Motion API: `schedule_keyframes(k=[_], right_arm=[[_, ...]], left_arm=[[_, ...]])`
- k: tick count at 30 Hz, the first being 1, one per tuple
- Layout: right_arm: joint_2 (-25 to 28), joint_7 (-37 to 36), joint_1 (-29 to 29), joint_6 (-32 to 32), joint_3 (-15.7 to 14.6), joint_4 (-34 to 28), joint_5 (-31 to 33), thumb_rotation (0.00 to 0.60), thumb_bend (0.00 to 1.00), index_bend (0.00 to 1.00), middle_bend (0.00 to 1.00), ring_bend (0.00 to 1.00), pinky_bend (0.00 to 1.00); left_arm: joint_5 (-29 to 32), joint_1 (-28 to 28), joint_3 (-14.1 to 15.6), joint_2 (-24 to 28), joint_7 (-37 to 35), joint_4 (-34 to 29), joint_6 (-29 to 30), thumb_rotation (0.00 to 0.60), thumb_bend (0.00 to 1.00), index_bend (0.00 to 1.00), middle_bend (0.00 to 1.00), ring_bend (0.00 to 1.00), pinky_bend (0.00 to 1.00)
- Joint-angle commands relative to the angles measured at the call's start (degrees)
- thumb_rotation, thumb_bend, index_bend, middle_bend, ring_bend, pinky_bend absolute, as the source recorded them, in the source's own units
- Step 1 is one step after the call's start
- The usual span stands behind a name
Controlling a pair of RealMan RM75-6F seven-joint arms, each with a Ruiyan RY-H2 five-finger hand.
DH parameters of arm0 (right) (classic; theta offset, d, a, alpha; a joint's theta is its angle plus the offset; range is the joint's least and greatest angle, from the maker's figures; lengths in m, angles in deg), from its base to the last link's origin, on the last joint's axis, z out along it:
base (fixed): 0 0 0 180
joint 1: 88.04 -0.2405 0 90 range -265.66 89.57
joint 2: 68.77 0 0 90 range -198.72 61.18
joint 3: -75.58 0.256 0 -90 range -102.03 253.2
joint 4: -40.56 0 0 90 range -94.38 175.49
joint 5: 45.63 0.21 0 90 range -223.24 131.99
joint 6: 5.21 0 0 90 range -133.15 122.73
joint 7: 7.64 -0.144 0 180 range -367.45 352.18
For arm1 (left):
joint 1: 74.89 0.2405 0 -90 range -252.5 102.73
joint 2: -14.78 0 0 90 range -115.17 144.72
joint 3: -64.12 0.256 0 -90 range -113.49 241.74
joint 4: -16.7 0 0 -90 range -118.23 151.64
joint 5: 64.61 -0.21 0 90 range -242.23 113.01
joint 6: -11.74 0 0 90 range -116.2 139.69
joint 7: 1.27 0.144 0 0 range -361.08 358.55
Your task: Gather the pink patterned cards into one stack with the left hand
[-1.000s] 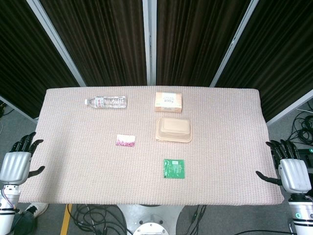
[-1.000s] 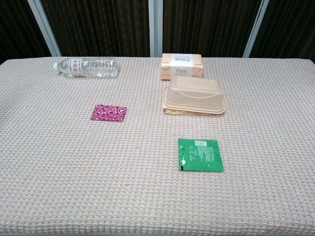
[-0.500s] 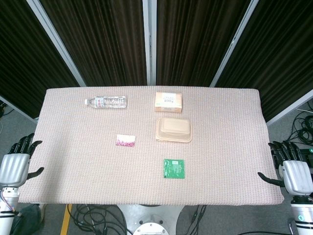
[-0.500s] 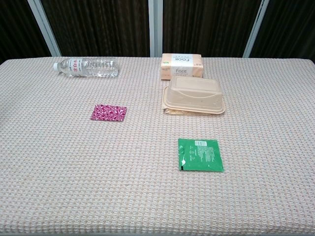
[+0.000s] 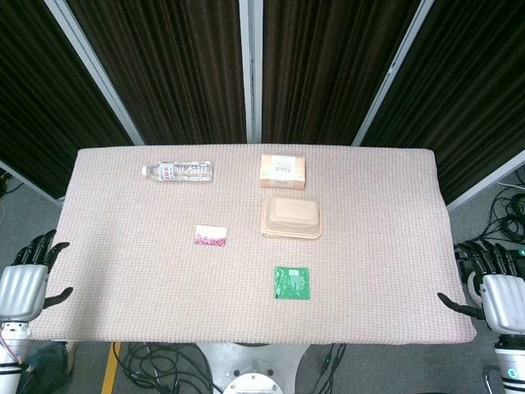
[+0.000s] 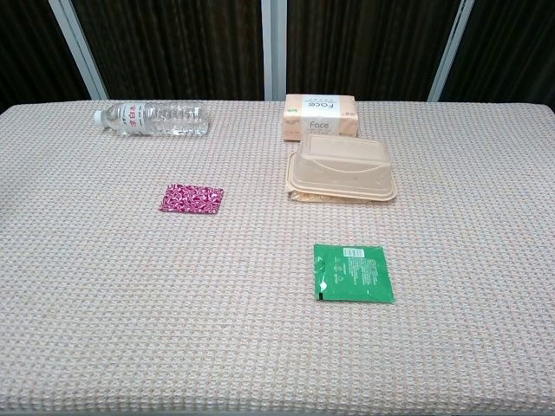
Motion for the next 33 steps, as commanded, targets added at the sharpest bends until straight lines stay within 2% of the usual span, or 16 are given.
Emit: schedule_keyframes(k=[1,4,9,15,21,28,33], right_arm=[[0.12,0.11,-0.27,0.03,0.28,-0.02,-0.13,0.465,0.02,0.17,0.14,0.07,0.06],[0.36,0.23,-0.62,0.11,0.56,-0.17,-0.41,0.467,0.02,0.17,0.14,0.06,0.06],[0.92,0.79,-1.09,0.33,0.83,-0.67,-0.74,0.469,0.02,0.16,0.14,0.07,0.06],[1.30,1.46,-1.44,0.82,0.97,-1.43,-0.61,0.463,0.02,0.16,0.14,0.07,0.06],[1.07,2.13,-1.77,1.87,0.68,-2.06,-0.34,0.460,0.02,0.17,0.14,0.07,0.06],[0.83,2.66,-2.31,2.96,0.56,-2.22,-0.15,0.461,0.02,0.16,0.14,0.07,0.06],[0.46,2.68,-2.79,3.88,0.47,-2.18,0.03,0.467,0.02,0.17,0.14,0.07,0.06]], left_arm=[[-0.45,-2.06,-1.20,-0.99,-1.60,2.23,-1.83,0.600,0.12,0.29,0.31,0.26,0.41],[-1.67,-4.98,-2.00,-2.28,-4.41,5.16,-4.90,0.600,0.12,0.30,0.46,0.45,0.67],[-5.51,-10.81,-2.03,-4.24,-7.79,10.81,-10.90,0.600,0.16,0.31,0.59,0.63,0.84],[-8.62,-18.36,-1.44,-7.30,-12.40,16.79,-19.54,0.600,0.32,0.31,0.75,0.76,0.92],[-6.78,-25.12,-1.66,-11.52,-14.69,20.64,-29.79,0.600,0.44,0.31,0.80,0.80,0.94],[-3.42,-31.04,-2.41,-18.27,-14.08,26.29,-38.18,0.600,0.45,0.29,0.82,0.82,0.94],[-1.16,-34.01,-2.86,-21.28,-12.93,28.61,-42.30,0.600,0.45,0.28,0.82,0.82,0.94]])
